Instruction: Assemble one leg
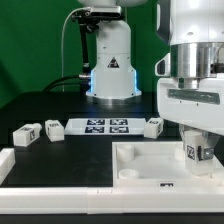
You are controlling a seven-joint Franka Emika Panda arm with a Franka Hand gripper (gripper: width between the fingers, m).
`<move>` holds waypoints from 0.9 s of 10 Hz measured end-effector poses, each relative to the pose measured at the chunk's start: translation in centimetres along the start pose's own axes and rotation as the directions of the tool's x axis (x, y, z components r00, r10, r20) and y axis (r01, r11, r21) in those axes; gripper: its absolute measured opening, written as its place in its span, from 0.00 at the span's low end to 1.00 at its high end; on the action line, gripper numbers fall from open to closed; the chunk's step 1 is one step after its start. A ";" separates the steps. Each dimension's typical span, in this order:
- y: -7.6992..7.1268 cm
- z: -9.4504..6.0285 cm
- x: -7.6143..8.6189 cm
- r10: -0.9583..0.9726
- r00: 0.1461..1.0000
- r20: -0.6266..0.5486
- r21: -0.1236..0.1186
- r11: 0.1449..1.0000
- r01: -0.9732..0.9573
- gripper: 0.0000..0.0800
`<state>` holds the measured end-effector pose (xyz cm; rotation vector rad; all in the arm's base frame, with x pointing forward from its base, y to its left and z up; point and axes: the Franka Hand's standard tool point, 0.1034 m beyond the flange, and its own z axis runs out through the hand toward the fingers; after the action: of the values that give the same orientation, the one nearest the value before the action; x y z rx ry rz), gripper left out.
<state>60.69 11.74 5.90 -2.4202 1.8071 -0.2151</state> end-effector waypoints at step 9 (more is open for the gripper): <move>0.0 0.0 -0.1 -0.503 0.864 0.004 0.000 0.864 0.503 0.81</move>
Offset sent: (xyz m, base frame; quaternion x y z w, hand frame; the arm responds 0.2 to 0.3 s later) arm 0.0000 0.0000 0.0000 0.0000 0.0000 -0.0899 0.9960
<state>60.70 11.82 5.87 -2.8417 1.1281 -0.2491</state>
